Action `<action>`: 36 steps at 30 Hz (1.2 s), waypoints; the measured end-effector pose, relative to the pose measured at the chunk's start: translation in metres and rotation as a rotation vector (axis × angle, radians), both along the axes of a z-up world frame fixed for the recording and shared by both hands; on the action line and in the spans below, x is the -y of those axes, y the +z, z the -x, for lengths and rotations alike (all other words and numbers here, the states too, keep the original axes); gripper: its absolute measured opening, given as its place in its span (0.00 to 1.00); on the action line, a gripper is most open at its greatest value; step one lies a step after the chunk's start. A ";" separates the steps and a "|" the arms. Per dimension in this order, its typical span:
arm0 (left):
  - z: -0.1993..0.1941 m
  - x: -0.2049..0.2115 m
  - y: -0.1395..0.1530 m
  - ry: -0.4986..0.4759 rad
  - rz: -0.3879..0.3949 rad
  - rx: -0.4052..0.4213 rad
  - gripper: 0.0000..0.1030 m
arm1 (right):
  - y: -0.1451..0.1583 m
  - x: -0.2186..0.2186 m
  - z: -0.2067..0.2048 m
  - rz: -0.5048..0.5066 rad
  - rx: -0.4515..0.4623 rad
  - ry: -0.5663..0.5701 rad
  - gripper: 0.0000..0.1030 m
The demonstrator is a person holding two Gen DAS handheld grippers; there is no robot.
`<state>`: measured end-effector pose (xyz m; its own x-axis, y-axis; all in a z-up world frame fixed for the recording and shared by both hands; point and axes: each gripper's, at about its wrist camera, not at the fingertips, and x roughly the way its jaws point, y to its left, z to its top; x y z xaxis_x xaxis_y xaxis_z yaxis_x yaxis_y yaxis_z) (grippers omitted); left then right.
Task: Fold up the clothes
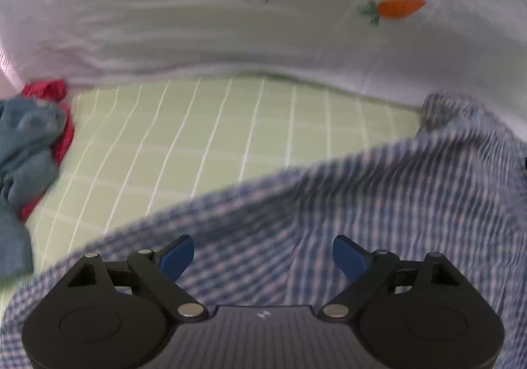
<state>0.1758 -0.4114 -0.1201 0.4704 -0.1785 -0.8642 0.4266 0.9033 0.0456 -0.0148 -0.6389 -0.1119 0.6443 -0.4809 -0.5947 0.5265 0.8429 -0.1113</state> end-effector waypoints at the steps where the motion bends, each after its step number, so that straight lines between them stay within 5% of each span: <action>1: 0.000 -0.002 -0.002 -0.001 -0.002 -0.005 0.89 | -0.005 0.001 -0.001 -0.012 -0.016 -0.006 0.61; 6: -0.007 0.007 -0.001 -0.024 0.020 -0.002 0.89 | -0.028 0.006 -0.008 -0.069 -0.096 -0.038 0.60; 9: -0.015 0.024 0.000 -0.051 0.048 -0.007 0.89 | -0.031 0.010 -0.018 -0.093 -0.084 -0.022 0.36; 14: -0.032 0.062 -0.005 -0.098 0.068 0.008 0.89 | -0.034 0.025 -0.031 -0.095 -0.062 -0.011 0.19; 29: -0.074 0.086 -0.023 -0.039 0.055 0.029 1.00 | -0.046 0.037 -0.046 -0.029 -0.054 -0.005 0.19; 31: -0.071 0.077 -0.011 -0.018 0.075 0.063 0.99 | -0.040 0.036 -0.044 -0.045 -0.078 0.023 0.29; 34: -0.056 0.053 0.018 0.003 0.101 0.138 0.99 | -0.024 0.028 -0.025 -0.019 -0.050 0.030 0.98; 36: -0.039 0.032 0.035 0.015 0.106 0.170 0.99 | -0.004 0.011 0.005 0.035 -0.007 0.021 0.99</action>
<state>0.2147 -0.4431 -0.0848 0.6110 -0.2563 -0.7490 0.4074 0.9130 0.0199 -0.0198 -0.6494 -0.1161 0.6503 -0.4881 -0.5820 0.5077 0.8493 -0.1450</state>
